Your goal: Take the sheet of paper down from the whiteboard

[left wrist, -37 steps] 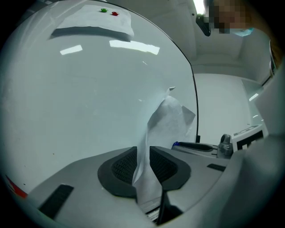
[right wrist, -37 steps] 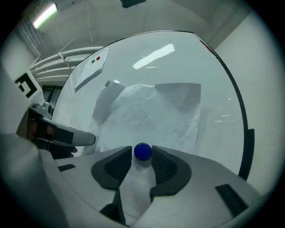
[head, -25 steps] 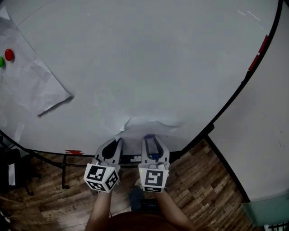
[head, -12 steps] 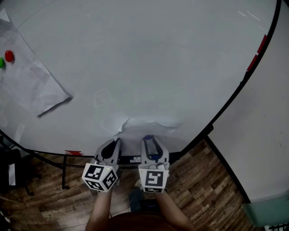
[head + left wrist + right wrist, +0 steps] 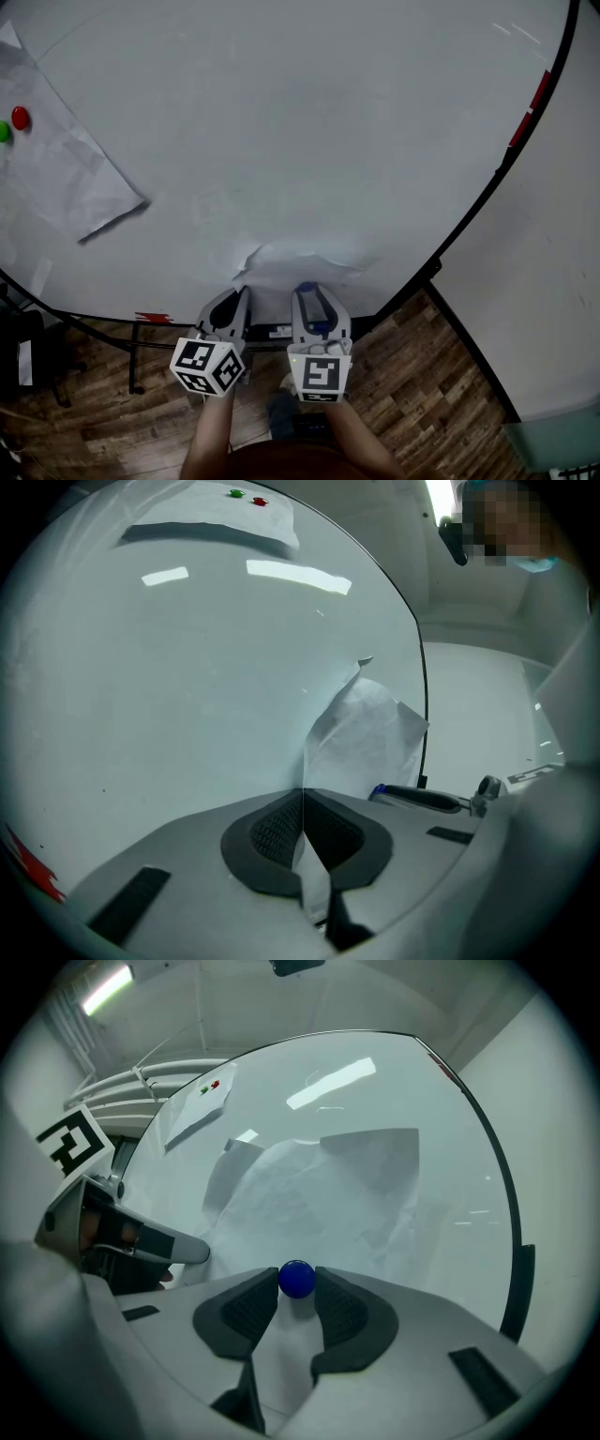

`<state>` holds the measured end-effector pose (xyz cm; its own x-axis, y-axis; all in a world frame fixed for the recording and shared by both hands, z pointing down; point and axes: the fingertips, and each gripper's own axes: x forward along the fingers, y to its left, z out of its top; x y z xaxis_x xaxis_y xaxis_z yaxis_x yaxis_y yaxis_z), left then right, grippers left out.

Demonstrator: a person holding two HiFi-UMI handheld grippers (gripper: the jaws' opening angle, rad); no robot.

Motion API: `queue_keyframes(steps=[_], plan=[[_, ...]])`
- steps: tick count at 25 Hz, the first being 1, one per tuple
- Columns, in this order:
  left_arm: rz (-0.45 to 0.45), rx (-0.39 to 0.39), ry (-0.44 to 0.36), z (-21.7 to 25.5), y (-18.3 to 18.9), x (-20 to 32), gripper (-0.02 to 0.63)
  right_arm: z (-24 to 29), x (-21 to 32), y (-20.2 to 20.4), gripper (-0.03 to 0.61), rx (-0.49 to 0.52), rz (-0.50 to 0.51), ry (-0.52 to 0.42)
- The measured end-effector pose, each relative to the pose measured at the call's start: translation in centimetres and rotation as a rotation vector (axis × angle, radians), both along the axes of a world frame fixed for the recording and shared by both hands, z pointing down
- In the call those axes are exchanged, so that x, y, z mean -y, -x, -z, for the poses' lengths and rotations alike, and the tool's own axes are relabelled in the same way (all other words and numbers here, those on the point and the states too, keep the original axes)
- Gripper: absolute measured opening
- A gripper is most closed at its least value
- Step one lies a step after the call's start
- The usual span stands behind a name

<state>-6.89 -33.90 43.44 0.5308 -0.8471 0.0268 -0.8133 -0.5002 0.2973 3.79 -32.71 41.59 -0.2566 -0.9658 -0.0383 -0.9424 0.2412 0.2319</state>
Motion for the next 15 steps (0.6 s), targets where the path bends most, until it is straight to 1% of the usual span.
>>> queue_keyframes(steps=[8,15], plan=[[0.007,-0.021,0.008,0.0,0.1,0.0,0.025,0.0,-0.4,-0.6,0.135,0.003,-0.008,0.005],[-0.006,-0.05,0.013,0.3,-0.3,-0.6,0.025,-0.1,-0.7,-1.1,0.135,0.011,-0.013,0.01]])
